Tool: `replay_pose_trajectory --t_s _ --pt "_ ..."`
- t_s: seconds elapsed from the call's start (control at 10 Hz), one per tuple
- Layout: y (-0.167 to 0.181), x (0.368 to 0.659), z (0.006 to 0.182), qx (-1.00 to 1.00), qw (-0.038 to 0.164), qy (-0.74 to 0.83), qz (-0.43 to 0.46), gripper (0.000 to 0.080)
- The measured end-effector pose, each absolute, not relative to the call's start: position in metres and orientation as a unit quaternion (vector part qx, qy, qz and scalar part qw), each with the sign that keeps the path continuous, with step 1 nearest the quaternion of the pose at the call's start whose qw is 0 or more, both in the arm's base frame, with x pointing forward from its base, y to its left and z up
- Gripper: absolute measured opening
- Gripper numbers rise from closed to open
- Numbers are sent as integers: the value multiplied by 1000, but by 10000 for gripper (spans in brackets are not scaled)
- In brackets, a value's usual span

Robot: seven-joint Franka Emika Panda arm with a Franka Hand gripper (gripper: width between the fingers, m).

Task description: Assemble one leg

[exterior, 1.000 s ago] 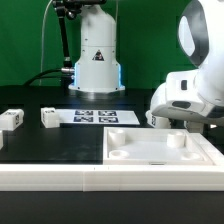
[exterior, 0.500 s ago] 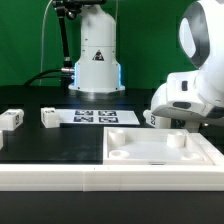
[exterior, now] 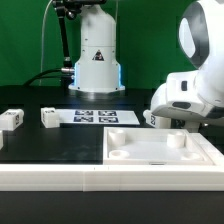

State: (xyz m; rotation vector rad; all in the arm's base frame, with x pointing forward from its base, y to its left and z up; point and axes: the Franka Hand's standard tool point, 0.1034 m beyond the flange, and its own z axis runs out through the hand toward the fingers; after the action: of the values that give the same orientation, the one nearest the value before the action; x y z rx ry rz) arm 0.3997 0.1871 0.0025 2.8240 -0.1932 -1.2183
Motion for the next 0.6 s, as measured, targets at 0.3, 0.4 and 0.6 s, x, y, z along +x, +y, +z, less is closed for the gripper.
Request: replay_pose_trajectory --t_s 0.3,0.4,0.6 --pt "183 416 36 922 22 -39 -386 291" --pt "185 424 55 926 19 -37 -374 291" --pt "185 424 77 920 26 -33 -389 291"
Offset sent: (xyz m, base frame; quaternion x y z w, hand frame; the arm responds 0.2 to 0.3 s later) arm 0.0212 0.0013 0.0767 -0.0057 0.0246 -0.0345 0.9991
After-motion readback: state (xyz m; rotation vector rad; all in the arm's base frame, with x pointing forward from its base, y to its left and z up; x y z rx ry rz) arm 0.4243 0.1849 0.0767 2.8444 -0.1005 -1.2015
